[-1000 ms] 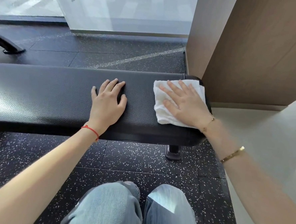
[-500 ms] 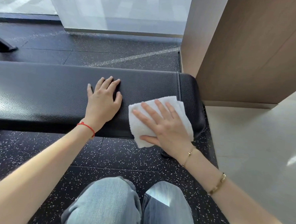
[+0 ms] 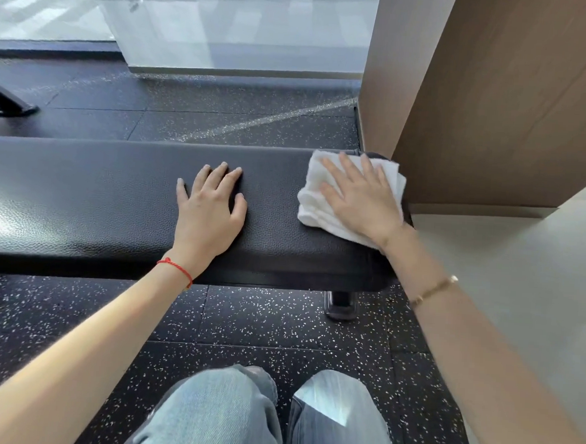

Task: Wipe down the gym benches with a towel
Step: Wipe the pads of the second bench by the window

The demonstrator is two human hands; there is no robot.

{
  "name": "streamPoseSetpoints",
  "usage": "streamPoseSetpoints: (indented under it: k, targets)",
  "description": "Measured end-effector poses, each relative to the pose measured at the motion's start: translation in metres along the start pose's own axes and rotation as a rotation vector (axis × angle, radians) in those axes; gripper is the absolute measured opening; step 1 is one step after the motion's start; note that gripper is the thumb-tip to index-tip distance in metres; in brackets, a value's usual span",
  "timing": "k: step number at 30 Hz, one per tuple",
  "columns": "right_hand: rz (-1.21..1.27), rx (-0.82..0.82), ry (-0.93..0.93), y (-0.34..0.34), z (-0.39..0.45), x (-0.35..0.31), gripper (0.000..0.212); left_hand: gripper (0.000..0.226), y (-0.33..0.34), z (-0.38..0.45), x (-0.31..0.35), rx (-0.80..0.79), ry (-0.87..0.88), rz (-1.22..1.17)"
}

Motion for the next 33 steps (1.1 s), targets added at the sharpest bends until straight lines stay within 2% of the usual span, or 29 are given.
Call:
streamPoseSetpoints:
  k: [4, 6, 9, 12, 17, 21, 24, 28, 33]
  targets:
    - [-0.070, -0.072, -0.058, 0.010, 0.038, -0.058, 0.056, 0.047, -0.002, 0.000, 0.000, 0.007, -0.010, -0.006]
    - [-0.070, -0.061, -0.146, 0.016, 0.017, -0.073, 0.056, 0.047, -0.002, 0.000, -0.002, 0.009, -0.006, -0.016]
    - [-0.031, -0.009, -0.238, 0.016, -0.028, -0.057, 0.054, 0.047, -0.002, 0.000, -0.003, 0.009, 0.008, -0.015]
    - [-0.019, 0.009, -0.181, 0.008, -0.037, -0.019, 0.052, 0.048, 0.000, -0.001, -0.004, 0.002, 0.004, -0.007]
    - [-0.027, 0.002, 0.009, -0.002, 0.033, 0.002, 0.053, 0.049, 0.000, 0.000, -0.001, -0.006, -0.012, 0.001]
    - [-0.045, -0.102, -0.075, 0.010, 0.075, -0.048, 0.053, 0.049, -0.001, 0.000, 0.001, -0.001, -0.016, -0.008]
    - [-0.037, -0.090, -0.200, 0.014, 0.061, -0.070, 0.053, 0.049, -0.002, -0.001, 0.000, -0.002, -0.017, -0.014]
    - [-0.026, -0.049, -0.266, 0.010, 0.027, -0.033, 0.052, 0.048, -0.002, 0.000, -0.002, -0.003, -0.006, -0.009]
    - [-0.021, -0.036, -0.117, -0.004, 0.037, 0.007, 0.051, 0.048, -0.003, -0.001, 0.000, 0.004, -0.007, -0.013]
Point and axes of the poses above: each hand's wrist, its own z-axis towards the middle knuckle, its own y-axis out of the palm, x = y × z, the point moved 6 cm from there along z, towards the middle knuckle, and after that the axes turned 2 degrees about z, right-handed, at the moved point
